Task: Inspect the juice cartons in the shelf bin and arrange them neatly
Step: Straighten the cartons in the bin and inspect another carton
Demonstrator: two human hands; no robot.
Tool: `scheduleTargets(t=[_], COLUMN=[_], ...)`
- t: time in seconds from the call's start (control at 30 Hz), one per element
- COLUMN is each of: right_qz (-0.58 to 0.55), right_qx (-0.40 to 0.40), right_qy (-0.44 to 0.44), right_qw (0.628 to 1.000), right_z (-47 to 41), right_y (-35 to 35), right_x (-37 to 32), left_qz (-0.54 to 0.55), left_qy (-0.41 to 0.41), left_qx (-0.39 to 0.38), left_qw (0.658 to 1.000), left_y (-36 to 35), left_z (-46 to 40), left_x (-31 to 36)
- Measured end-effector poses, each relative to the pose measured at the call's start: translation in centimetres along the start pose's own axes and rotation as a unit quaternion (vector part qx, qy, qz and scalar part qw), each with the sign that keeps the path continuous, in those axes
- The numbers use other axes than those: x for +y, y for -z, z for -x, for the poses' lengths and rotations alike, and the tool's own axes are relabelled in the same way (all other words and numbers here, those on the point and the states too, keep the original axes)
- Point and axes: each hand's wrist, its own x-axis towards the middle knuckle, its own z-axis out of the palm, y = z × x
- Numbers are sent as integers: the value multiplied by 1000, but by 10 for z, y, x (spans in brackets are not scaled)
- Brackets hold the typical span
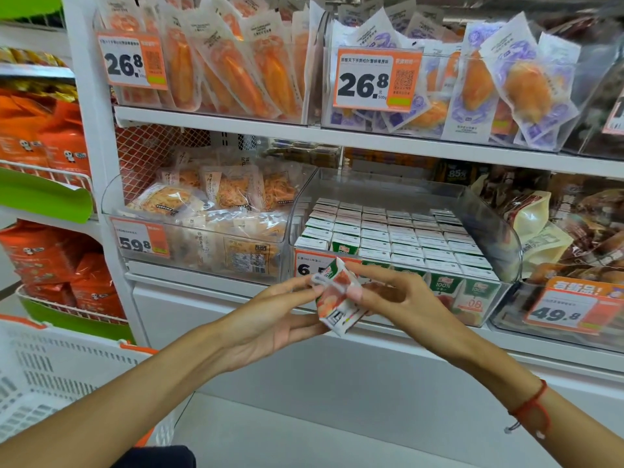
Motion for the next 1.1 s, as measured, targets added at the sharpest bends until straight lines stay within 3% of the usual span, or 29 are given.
scheduleTargets(t=[0.1,0.2,0.47,0.6,0.7,0.8,0.9,1.0,1.1], right_qz=[-50,-77,-68,-97,-205,-288,-216,-152,37], right_qx=[38,35,-21,-28,-40,-63,-41,39,129], right_qy=[-82,-167,-243,-245,-253,-227,-173,-115,11], right_qw=[995,982,967,964,945,928,960,981,991], right_z=[-3,-5,-1,-1,-3,-4,-4,-4,-2], right_y=[1,1,-2,-1,4,3,-3,-8,-11], right_x=[0,0,-3,-3,-3,-5,-2,-2,-4], left_qz=[1,-63,-244,-227,-232,-296,-332,-335,-279], left_qy=[45,83,110,76,-16,-154,-232,-230,-161], left_qx=[-16,1,81,89,114,173,140,136,171], left_qw=[999,995,960,967,966,927,903,904,931], left_y=[-1,-1,-8,-10,-13,-11,-11,-11,-11], left_z=[5,9,7,7,5,1,0,-1,1], left_x=[6,7,5,3,3,0,-4,-2,8])
